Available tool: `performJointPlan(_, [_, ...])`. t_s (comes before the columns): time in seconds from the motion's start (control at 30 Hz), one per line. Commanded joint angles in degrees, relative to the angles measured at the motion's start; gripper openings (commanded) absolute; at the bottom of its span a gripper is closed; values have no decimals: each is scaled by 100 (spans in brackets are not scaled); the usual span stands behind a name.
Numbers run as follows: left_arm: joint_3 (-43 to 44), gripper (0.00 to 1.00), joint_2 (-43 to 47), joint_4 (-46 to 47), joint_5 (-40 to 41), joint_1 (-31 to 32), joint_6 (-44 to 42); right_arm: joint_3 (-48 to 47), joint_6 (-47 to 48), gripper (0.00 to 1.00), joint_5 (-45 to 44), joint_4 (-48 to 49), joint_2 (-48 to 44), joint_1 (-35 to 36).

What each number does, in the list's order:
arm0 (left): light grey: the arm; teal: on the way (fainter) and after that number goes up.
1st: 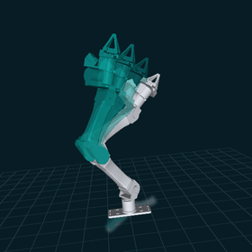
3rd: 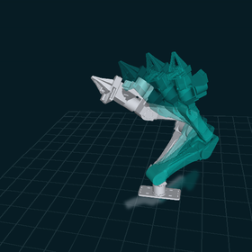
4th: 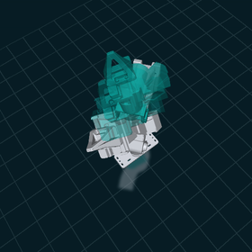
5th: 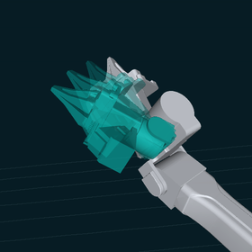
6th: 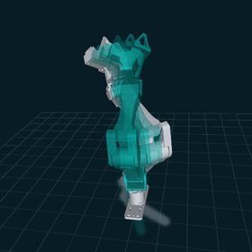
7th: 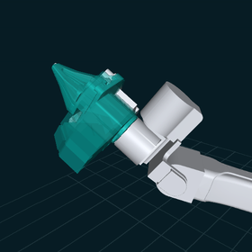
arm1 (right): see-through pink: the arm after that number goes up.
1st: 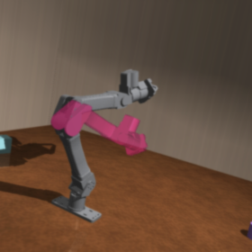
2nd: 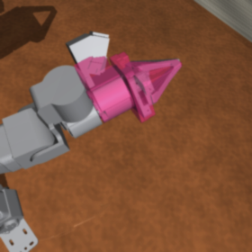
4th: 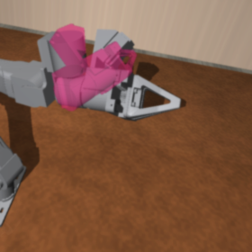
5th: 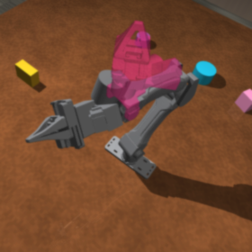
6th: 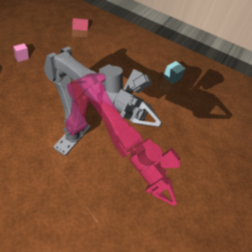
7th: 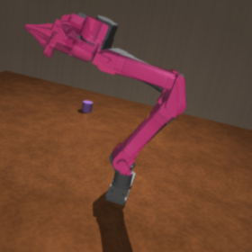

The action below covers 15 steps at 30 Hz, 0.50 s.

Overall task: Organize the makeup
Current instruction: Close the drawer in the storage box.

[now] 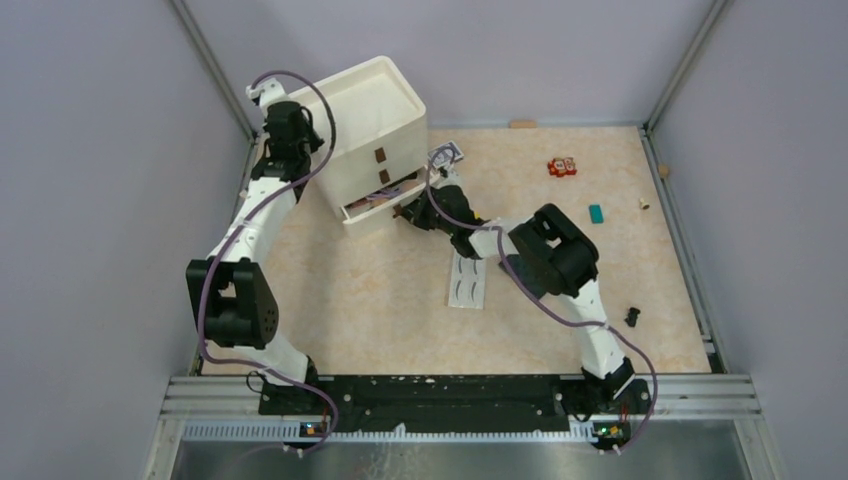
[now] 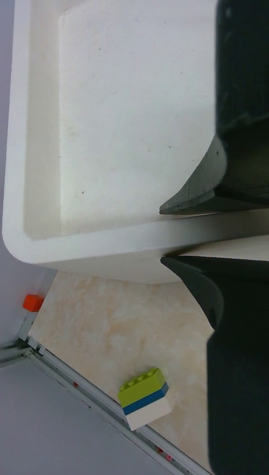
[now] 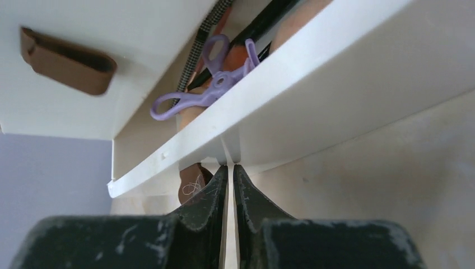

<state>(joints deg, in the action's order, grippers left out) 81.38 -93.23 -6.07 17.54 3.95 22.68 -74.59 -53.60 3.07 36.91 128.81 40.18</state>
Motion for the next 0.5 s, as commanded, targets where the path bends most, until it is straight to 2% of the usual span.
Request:
performJointPlan(0.0, [-211, 0, 272, -395, -752, 355, 0, -829, -37, 7, -119, 452, 270, 25])
performJointPlan(0.3, [-234, 0, 331, -489, -778, 406, -57, -2138, 118, 10, -233, -229, 1031, 25])
performJointPlan(0.4, [-229, 0, 363, -522, -792, 405, -70, -2178, 152, 10, -252, -240, 1080, 16])
performJointPlan(0.47, [-207, 0, 382, -599, -784, 405, -70, -1861, 242, 10, -279, -35, 889, 12])
